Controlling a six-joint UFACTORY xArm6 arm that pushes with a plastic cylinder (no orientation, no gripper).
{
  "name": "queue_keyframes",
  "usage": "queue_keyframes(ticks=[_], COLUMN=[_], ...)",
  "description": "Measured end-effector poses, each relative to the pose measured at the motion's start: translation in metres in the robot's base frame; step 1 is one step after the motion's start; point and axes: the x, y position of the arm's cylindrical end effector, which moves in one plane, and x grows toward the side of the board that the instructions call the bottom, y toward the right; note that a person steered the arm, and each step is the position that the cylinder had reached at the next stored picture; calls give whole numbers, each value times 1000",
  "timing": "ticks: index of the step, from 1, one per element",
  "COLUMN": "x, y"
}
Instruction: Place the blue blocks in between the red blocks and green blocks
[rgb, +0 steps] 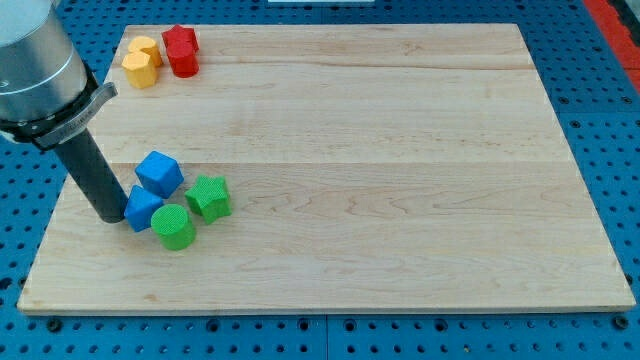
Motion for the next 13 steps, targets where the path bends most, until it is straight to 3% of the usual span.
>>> queue_keyframes(ticks=[1,2,3,5,7,8,13], x=[7,42,36,-17,1,-20,-81], y=[0,6,38,35,12,2,85])
